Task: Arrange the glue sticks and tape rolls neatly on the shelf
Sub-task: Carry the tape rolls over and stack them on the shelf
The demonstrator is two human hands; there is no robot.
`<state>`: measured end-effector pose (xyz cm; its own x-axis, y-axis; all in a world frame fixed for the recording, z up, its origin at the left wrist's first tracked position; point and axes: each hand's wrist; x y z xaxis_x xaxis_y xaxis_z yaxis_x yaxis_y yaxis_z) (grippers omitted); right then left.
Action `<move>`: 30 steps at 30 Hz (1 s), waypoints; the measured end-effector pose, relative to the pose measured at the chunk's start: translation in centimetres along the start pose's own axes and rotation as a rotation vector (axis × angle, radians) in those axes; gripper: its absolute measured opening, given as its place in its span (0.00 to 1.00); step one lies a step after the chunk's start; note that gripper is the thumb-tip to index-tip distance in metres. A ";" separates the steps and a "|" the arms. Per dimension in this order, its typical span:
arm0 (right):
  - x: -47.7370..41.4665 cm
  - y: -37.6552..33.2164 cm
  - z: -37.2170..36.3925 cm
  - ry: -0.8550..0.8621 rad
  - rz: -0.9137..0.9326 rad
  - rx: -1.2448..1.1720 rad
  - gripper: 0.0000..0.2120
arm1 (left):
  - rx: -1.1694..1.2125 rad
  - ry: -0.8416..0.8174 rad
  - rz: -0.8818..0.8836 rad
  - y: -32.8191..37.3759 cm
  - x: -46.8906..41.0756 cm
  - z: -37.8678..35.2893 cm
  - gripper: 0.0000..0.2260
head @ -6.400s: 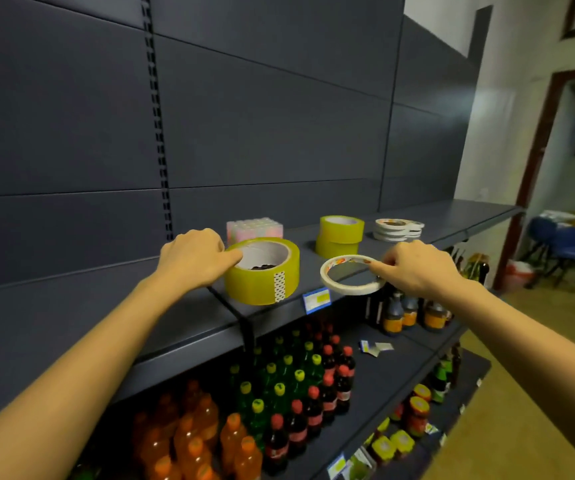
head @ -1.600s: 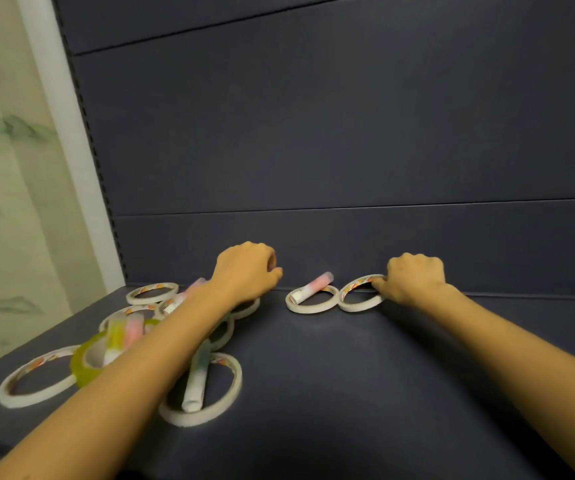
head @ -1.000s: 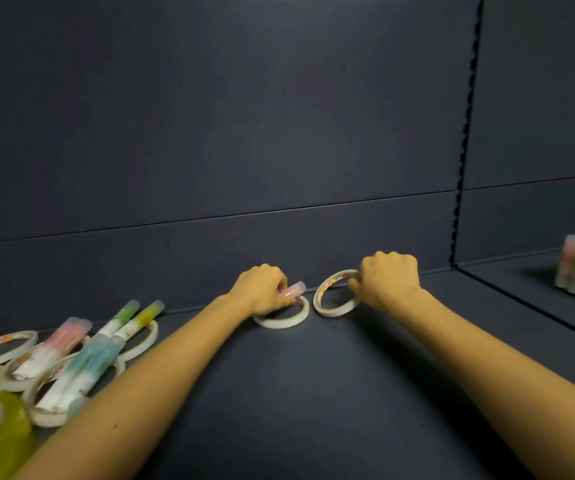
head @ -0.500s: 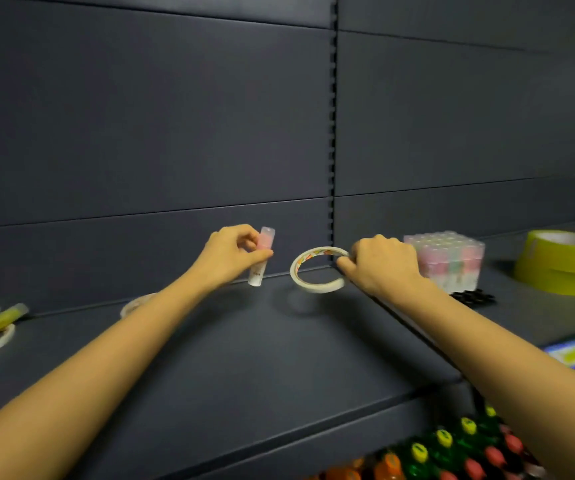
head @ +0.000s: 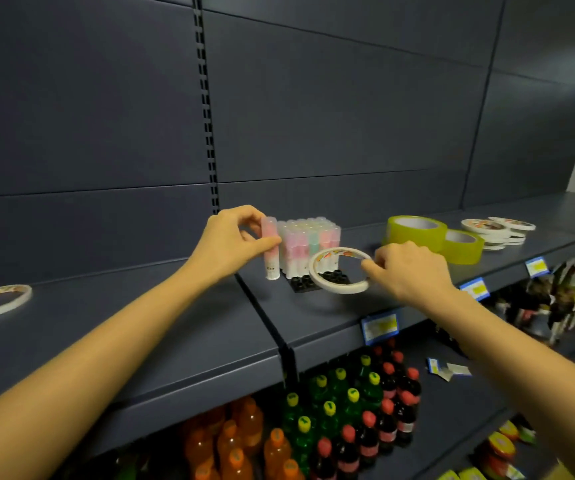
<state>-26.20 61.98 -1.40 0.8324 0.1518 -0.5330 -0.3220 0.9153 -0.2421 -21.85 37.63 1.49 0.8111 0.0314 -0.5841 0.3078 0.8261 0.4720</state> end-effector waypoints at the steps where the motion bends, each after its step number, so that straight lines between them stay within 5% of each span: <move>1: 0.0 0.9 0.2 0.005 -0.006 0.003 0.19 | -0.011 -0.001 -0.008 0.4 -0.2 -0.6 0.09; 17: -4.5 6.7 -1.2 -0.026 0.026 -0.080 0.17 | -0.266 0.048 0.079 0.5 -3.1 -7.1 0.09; 30: -9.5 7.1 -1.1 -0.053 0.197 -0.178 0.16 | -0.928 0.123 -0.168 1.4 -3.1 -8.5 0.16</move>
<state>-36.93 66.60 1.06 0.7665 0.3444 -0.5421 -0.5507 0.7868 -0.2788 -28.21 43.44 -1.66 0.7179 -0.1133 -0.6869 -0.1447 0.9408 -0.3065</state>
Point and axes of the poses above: each hand's wrist, its own x-axis away from the middle knuckle, its own z-axis out of the back of the hand, y = z × x, and after that the axes turned 13 degrees about -x, right-handed
